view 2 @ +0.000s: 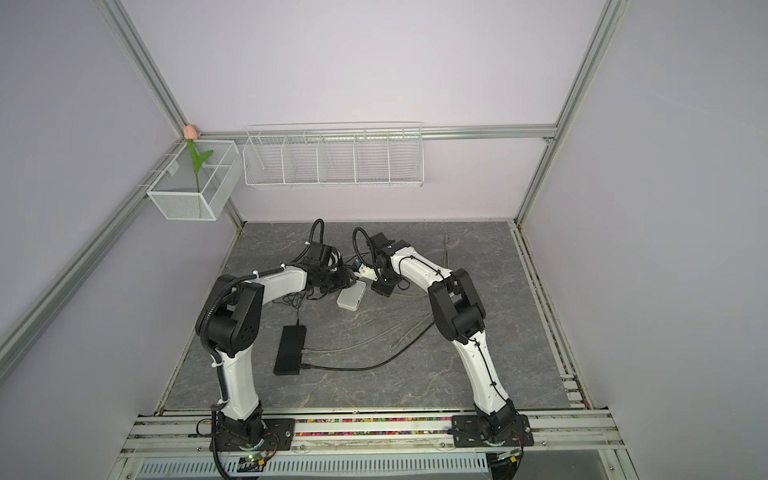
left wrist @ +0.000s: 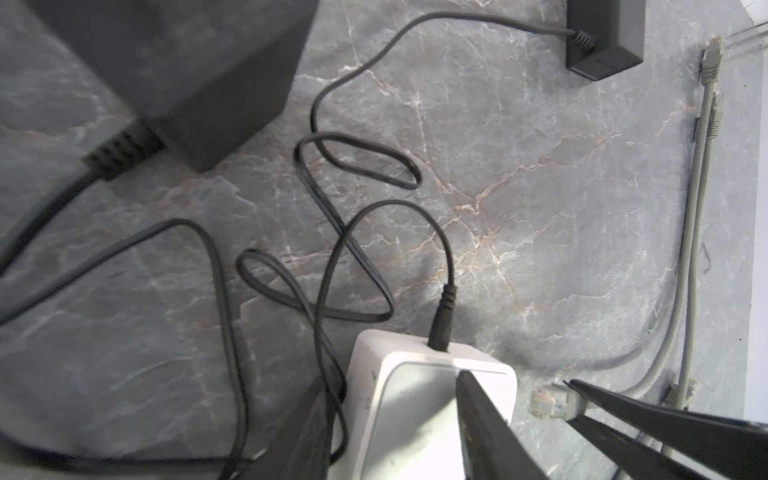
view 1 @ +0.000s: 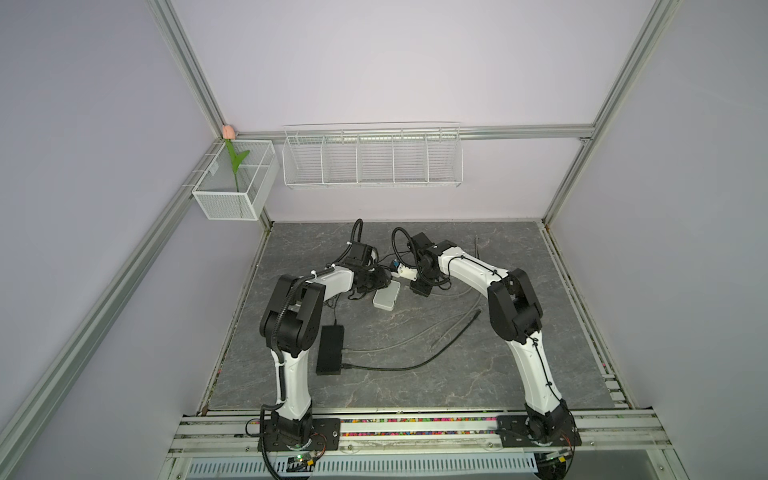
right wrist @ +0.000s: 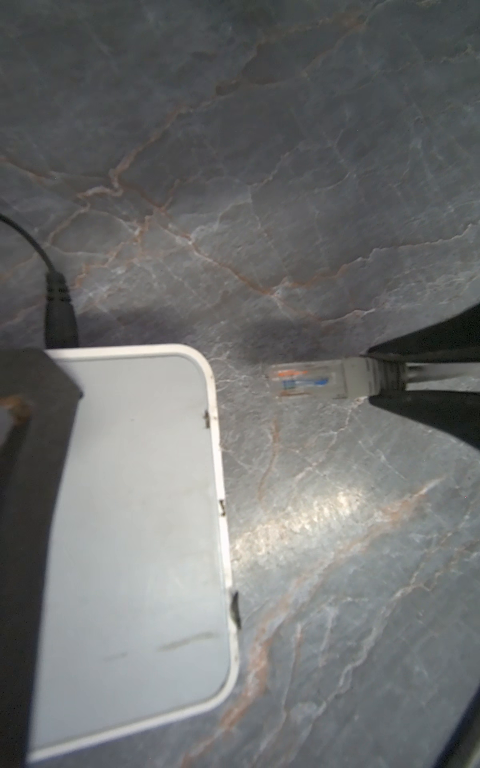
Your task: Insert the plug into the switch port
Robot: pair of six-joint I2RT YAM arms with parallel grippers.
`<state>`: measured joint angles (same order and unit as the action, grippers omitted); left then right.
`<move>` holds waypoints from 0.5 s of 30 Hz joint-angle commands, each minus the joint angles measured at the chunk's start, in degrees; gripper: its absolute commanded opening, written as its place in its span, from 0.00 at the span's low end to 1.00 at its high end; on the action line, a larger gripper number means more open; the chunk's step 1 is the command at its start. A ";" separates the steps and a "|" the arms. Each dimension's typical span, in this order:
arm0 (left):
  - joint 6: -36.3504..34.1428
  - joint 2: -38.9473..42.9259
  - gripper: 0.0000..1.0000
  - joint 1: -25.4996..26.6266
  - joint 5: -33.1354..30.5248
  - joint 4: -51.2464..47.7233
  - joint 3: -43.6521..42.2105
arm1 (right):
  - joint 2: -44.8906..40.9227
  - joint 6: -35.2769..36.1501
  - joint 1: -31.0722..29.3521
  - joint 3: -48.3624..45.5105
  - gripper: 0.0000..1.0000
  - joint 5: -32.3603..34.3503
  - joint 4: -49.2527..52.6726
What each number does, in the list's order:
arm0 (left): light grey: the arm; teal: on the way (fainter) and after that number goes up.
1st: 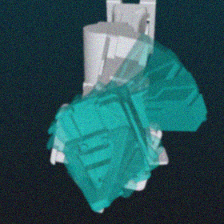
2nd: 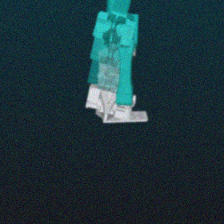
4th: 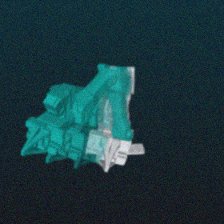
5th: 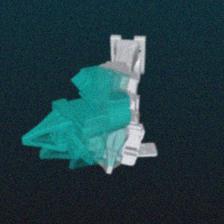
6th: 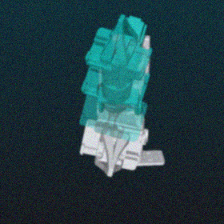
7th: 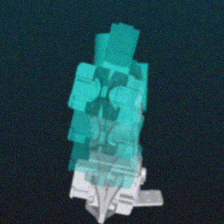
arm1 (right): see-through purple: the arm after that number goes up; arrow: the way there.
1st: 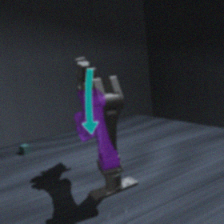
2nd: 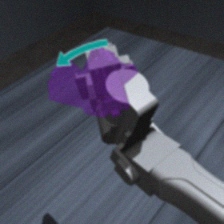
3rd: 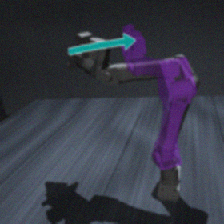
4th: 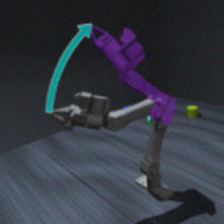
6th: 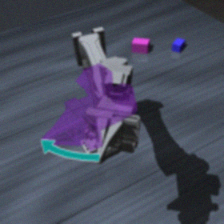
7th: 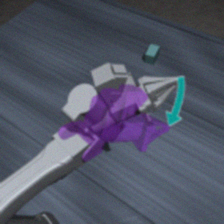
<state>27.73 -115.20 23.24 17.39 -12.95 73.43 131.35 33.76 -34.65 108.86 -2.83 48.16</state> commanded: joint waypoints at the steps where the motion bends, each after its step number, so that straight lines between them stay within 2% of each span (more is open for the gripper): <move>1: -1.35 -0.91 0.47 -0.02 0.65 -1.08 2.12 | 0.97 0.77 -0.37 0.57 0.07 -1.13 0.52; 15: -1.07 -1.01 0.44 0.02 0.71 -1.90 1.76 | 2.99 1.68 -1.52 1.73 0.07 -1.70 1.24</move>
<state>26.94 -115.35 23.24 17.47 -14.11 74.13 132.42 34.54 -35.75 108.92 -2.90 48.64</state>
